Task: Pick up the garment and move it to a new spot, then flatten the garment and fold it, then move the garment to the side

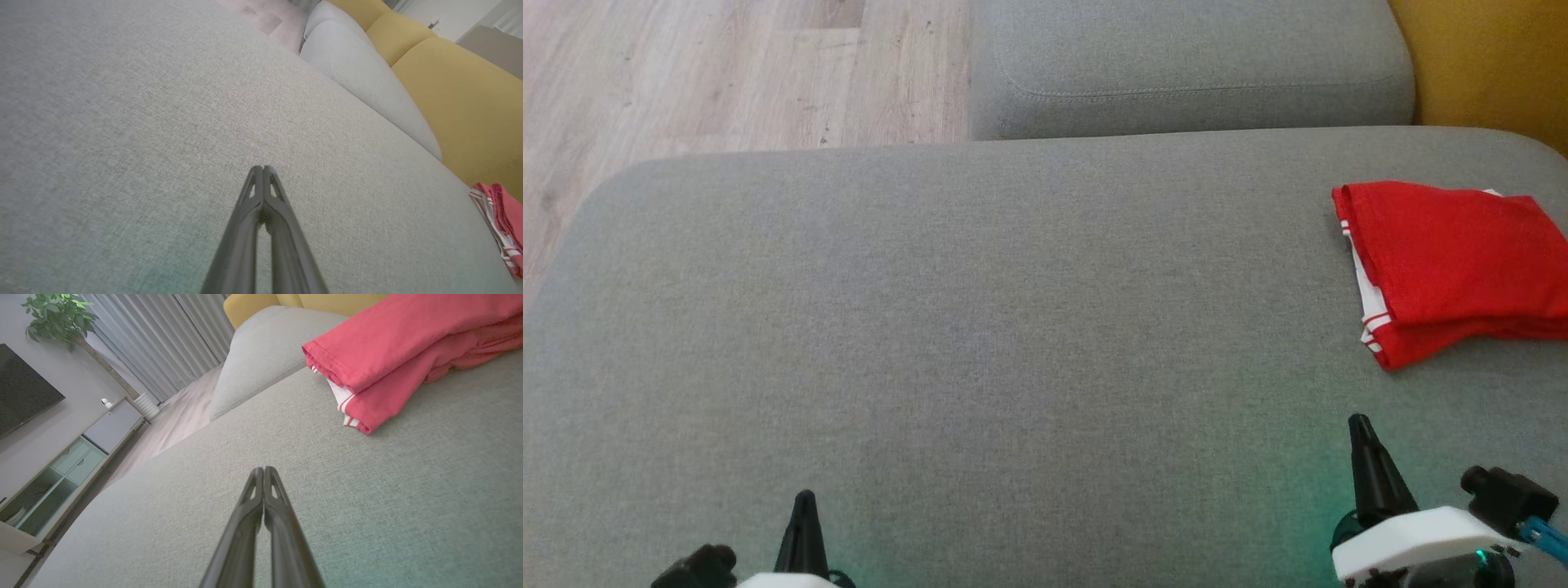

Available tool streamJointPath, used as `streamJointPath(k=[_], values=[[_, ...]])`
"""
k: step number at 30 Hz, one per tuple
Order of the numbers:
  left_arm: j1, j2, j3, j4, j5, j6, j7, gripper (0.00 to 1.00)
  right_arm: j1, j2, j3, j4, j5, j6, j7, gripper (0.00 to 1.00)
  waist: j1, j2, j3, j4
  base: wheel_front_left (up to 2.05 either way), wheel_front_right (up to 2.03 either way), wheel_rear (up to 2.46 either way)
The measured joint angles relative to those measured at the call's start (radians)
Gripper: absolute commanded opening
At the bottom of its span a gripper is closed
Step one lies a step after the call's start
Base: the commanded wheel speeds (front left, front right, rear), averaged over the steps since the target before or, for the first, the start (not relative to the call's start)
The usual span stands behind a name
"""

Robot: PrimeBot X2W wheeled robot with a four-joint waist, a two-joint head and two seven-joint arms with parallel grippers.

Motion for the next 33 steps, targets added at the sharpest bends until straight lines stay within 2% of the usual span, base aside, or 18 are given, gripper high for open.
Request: streamJointPath(k=[33], values=[[-0.049, -0.042, 0.126, -0.002, -0.277, -0.076, 0.081, 0.0, -0.062, -0.003, -0.039, 0.012, 0.387, 0.0, 0.052, 0.0, 0.0, 0.0, 0.006, -0.014, 0.0, 0.0, 0.0]])
